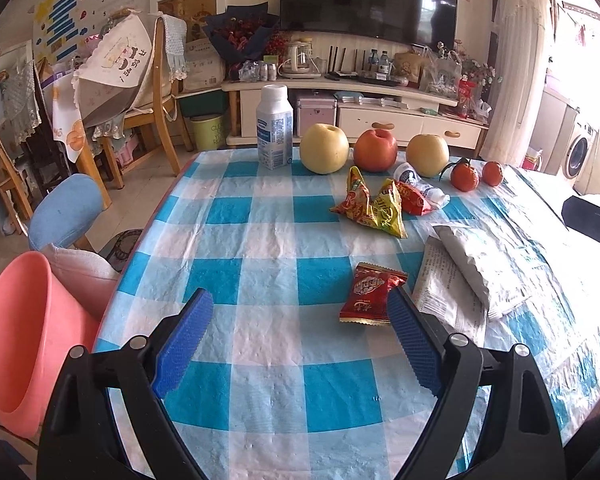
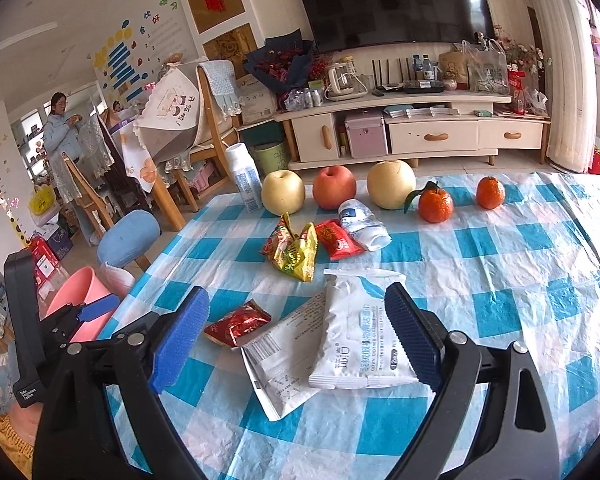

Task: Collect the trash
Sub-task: 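Move both open tools back over the table toward the remaining wrappers, then grasp the yellow chip bag with the left tool while the right tool grasps the white wipes pack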

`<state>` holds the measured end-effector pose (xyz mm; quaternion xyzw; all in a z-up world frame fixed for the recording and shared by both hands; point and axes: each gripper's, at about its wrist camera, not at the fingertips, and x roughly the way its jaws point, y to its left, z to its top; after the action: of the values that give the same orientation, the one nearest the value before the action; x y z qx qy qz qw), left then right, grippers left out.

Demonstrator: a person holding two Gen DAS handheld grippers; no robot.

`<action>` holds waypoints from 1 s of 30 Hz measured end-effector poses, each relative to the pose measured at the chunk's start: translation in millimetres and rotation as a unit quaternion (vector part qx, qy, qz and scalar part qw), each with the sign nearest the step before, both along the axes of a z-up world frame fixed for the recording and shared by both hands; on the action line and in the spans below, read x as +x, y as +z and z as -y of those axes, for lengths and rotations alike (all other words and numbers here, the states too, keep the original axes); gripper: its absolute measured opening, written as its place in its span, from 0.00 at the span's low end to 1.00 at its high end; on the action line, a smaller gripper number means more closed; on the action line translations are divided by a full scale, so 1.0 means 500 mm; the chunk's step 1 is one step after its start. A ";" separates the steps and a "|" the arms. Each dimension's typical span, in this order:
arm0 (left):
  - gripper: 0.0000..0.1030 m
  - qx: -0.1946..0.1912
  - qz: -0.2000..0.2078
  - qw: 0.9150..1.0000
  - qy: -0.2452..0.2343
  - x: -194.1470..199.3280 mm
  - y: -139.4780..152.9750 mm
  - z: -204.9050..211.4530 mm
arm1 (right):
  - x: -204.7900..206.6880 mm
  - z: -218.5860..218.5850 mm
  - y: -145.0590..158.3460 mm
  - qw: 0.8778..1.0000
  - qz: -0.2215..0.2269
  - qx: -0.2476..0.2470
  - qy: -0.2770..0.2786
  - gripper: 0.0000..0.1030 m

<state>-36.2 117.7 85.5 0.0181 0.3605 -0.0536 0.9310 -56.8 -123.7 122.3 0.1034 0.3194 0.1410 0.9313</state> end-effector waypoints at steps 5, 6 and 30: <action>0.85 -0.013 -0.006 1.000 -0.025 0.002 -0.002 0.023 | 0.017 0.063 -0.014 0.999 -0.019 0.011 -0.033 0.87; 0.85 -0.018 -0.008 0.999 -0.031 0.002 -0.003 0.029 | 0.023 0.076 -0.020 0.999 -0.026 0.014 -0.038 0.87; 0.85 -0.117 -0.092 0.989 -0.023 0.311 -0.074 0.121 | 0.132 0.067 -0.139 0.994 -0.109 0.001 -0.005 0.87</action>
<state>119.2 57.0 48.6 -0.0880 0.4353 -0.1186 0.8881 9.3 -157.0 52.8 0.1211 0.4186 0.1242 0.8914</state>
